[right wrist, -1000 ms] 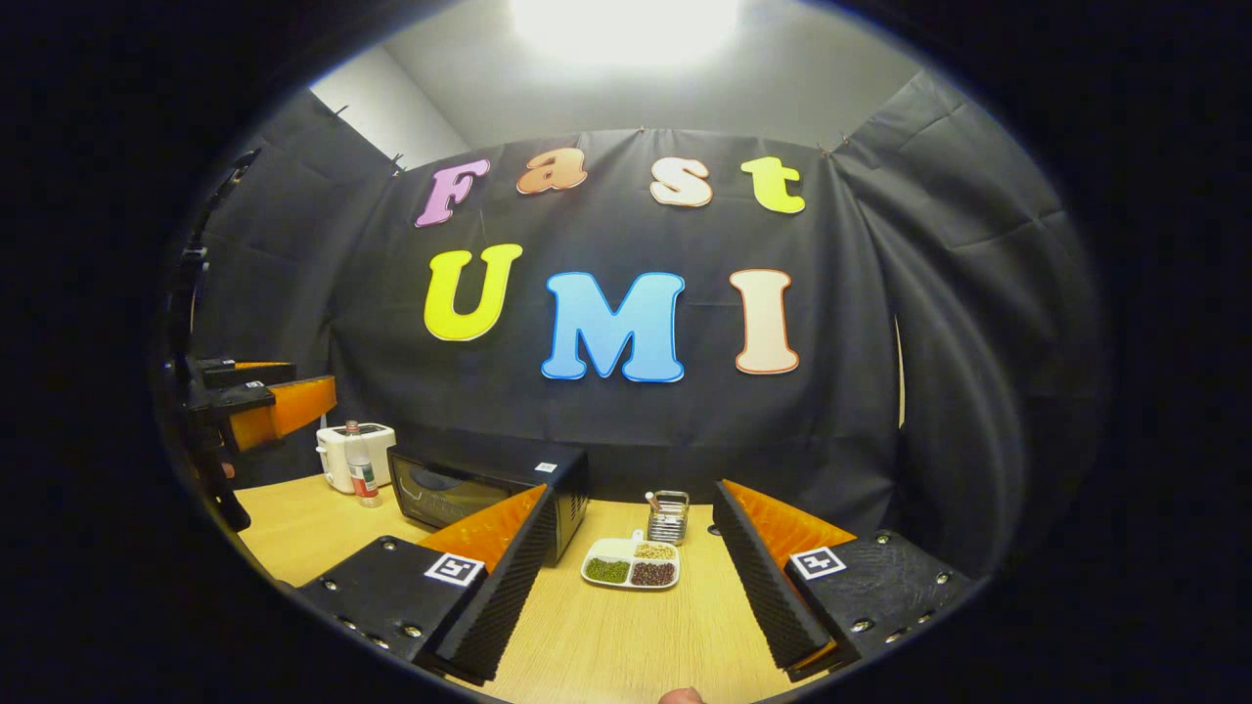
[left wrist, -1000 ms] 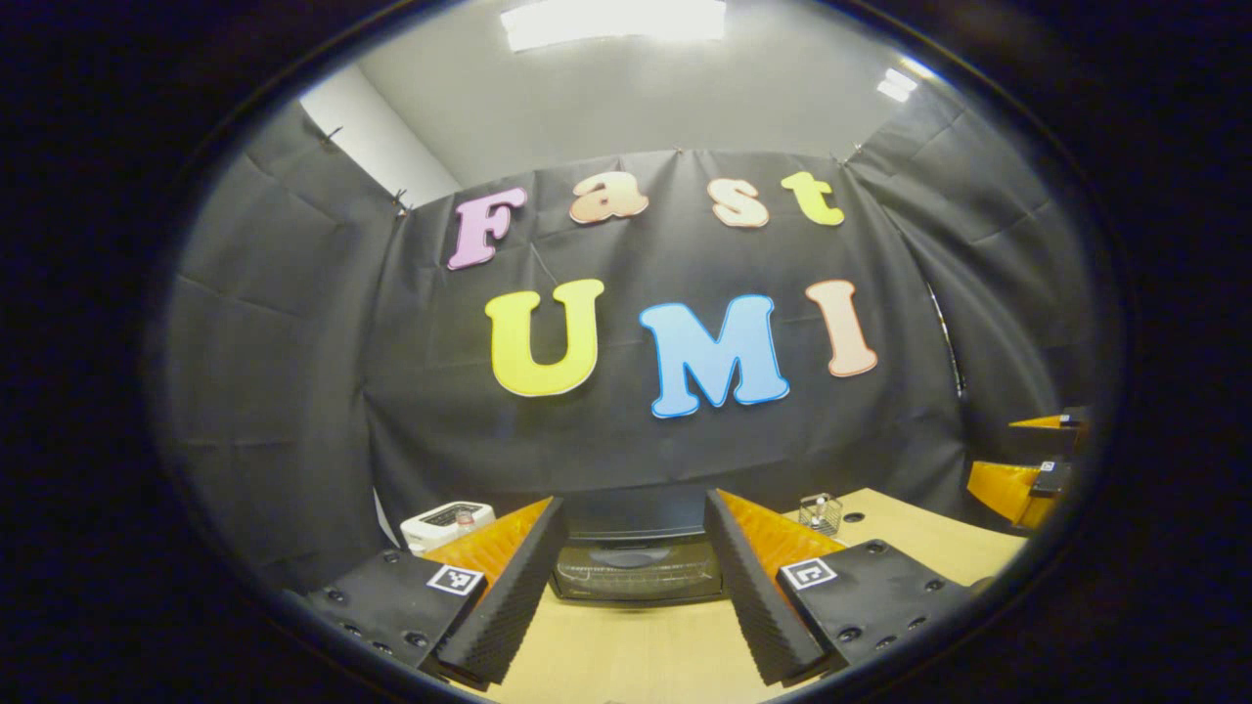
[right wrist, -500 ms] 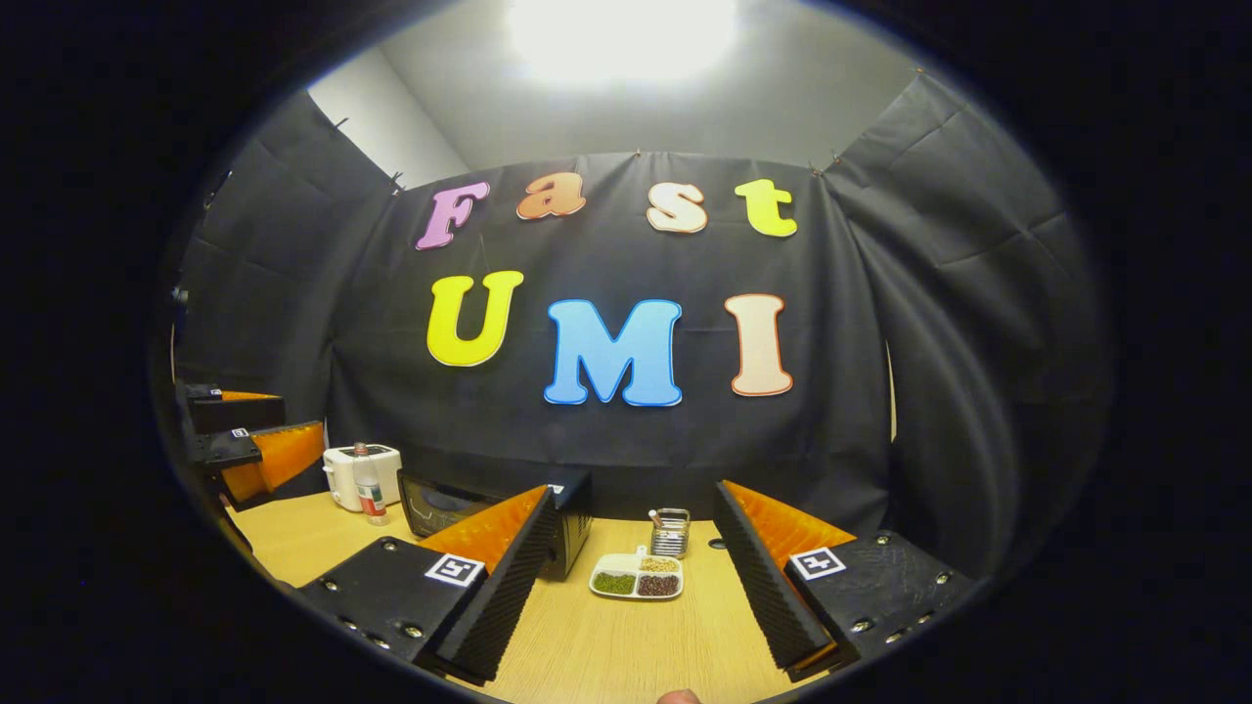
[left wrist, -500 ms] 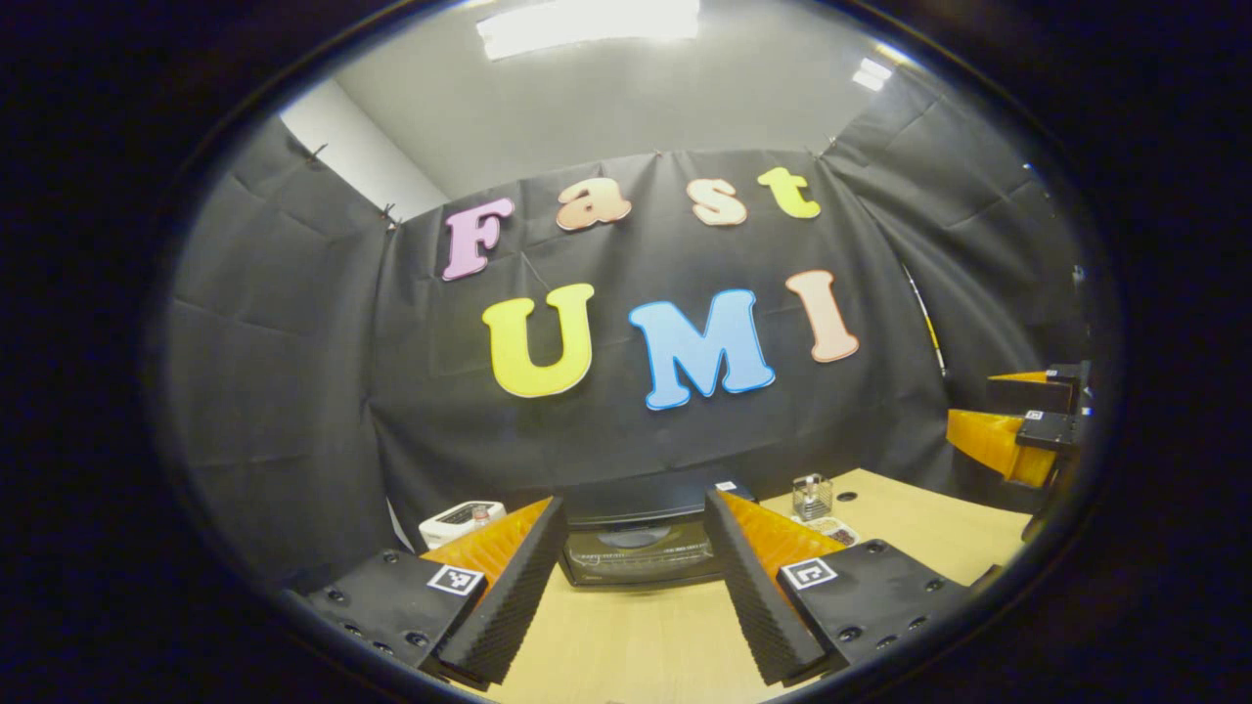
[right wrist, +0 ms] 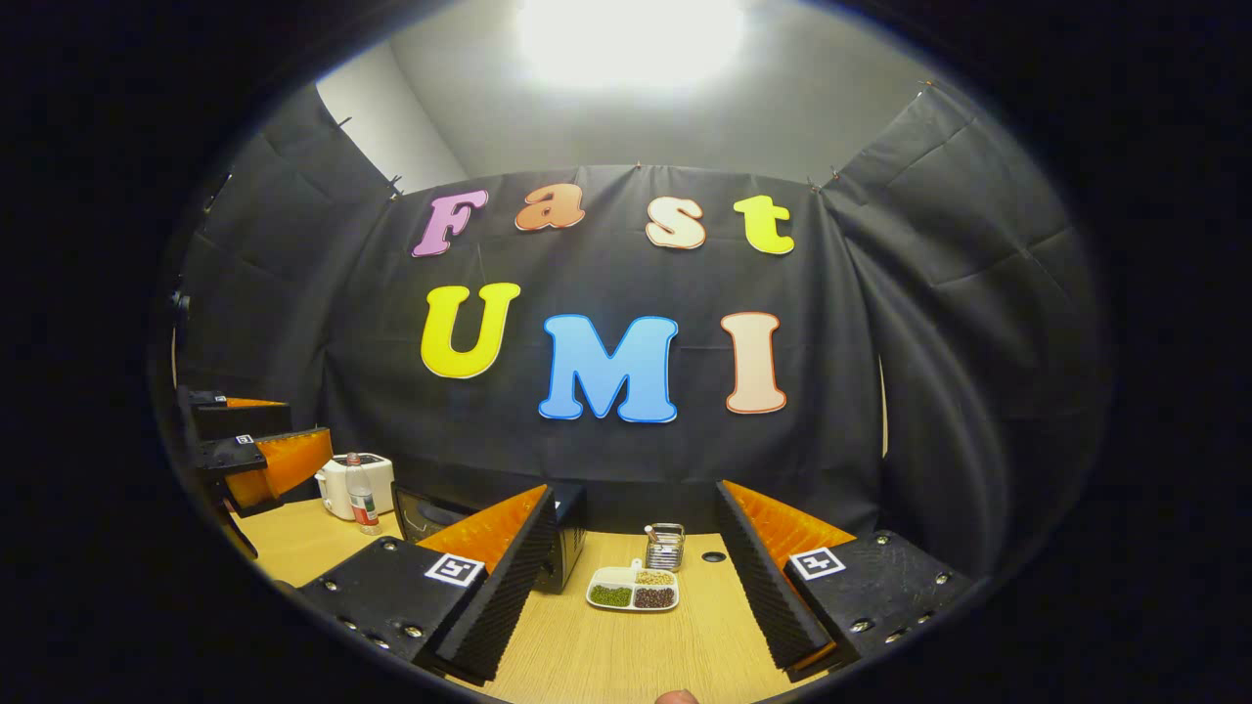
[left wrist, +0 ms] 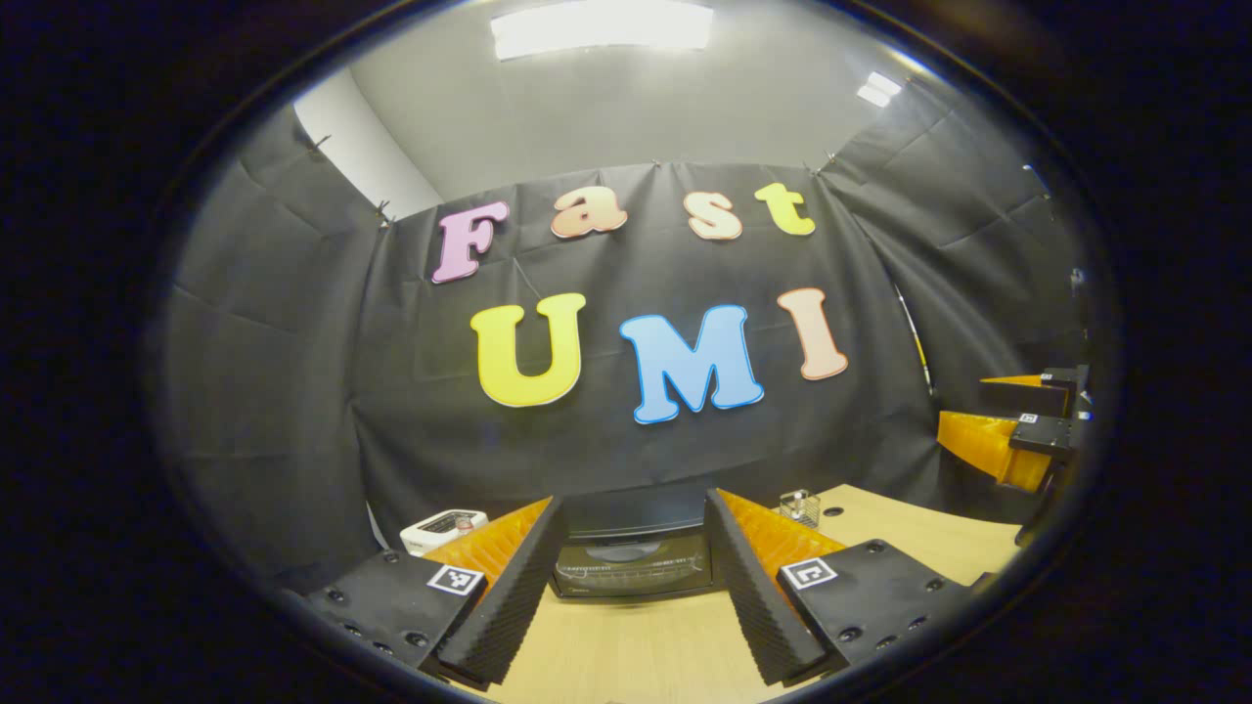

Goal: Open the electric oven with the left hand, put the food in, and close the electric oven.

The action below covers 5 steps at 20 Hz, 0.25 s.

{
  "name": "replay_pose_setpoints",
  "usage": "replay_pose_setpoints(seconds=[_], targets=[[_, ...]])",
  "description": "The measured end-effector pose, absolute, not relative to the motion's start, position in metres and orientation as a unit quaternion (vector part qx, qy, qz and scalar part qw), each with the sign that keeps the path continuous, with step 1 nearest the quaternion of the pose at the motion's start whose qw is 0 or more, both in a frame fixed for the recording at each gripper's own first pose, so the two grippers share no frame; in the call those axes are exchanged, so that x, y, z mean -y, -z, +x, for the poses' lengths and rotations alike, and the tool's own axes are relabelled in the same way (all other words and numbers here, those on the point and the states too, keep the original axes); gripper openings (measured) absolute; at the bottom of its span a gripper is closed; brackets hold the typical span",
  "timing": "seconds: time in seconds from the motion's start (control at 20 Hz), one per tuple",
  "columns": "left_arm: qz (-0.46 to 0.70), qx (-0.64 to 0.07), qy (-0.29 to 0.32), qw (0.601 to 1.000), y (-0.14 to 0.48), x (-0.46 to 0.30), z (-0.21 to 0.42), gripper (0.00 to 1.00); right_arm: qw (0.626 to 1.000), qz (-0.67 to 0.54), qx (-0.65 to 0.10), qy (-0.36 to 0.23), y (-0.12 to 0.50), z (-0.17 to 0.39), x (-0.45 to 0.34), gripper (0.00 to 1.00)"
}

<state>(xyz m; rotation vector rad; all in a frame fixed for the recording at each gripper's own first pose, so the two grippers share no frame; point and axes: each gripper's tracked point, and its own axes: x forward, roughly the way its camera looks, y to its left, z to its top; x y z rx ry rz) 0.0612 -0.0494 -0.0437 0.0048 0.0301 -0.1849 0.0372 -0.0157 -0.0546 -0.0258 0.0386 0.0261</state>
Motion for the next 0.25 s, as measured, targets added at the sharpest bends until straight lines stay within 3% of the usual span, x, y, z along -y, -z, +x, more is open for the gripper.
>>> replay_pose_setpoints(seconds=[0.15,0.2,0.25], targets=[[-0.002,-0.013,0.093,0.996,0.0411,0.0458,0.0653,0.99,1.000,-0.020,-0.021,-0.008,0.0543,0.0413,0.0214,0.98],[-0.001,-0.013,0.094,0.995,0.0427,0.0456,0.0678,0.99,1.000,-0.020,-0.021,-0.005,0.0536,0.0428,0.0233,0.91],[0.000,-0.014,0.093,0.996,0.0432,0.0445,0.0692,0.99,1.000,-0.019,-0.023,-0.006,0.0540,0.0443,0.0236,0.91]])
